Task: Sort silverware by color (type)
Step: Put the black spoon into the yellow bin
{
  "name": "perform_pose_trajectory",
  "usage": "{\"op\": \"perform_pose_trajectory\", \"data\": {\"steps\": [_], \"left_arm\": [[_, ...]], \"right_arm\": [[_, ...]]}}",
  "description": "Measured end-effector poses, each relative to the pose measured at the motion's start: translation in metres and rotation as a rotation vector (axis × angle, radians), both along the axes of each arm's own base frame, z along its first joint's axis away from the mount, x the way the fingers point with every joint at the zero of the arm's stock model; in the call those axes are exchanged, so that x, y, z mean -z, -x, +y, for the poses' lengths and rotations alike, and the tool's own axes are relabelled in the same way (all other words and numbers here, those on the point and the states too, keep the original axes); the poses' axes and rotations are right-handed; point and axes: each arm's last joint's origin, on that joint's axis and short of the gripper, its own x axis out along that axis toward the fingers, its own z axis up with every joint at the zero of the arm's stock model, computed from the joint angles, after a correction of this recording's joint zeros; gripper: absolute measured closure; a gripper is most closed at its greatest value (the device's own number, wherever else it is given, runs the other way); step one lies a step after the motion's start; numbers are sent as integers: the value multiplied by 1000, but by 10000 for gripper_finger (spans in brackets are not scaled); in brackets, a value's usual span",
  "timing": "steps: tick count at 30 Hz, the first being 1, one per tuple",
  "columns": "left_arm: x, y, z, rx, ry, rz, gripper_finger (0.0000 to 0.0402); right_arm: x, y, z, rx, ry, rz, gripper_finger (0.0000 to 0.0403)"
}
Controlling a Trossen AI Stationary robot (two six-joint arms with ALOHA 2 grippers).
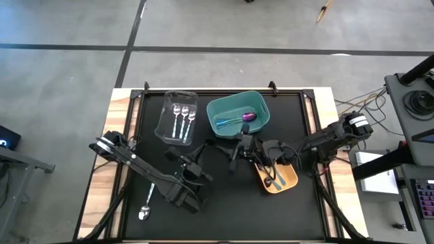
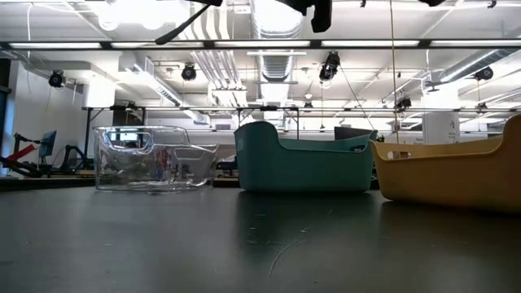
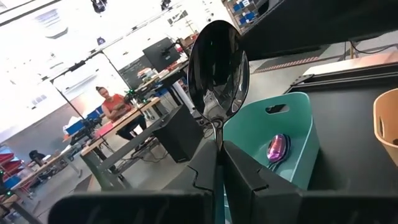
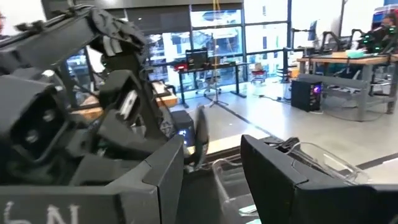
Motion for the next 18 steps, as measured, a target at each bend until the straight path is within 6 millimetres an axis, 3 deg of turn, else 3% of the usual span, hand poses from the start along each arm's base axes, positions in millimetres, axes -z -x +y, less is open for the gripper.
{"op": "perform_pose_trajectory", "data": {"steps": [18], "left_arm": [[-4,-24,4,-43,25,-41,401]], "right_arm": [[-4,-3,-16,16,-1,-37,252]]}}
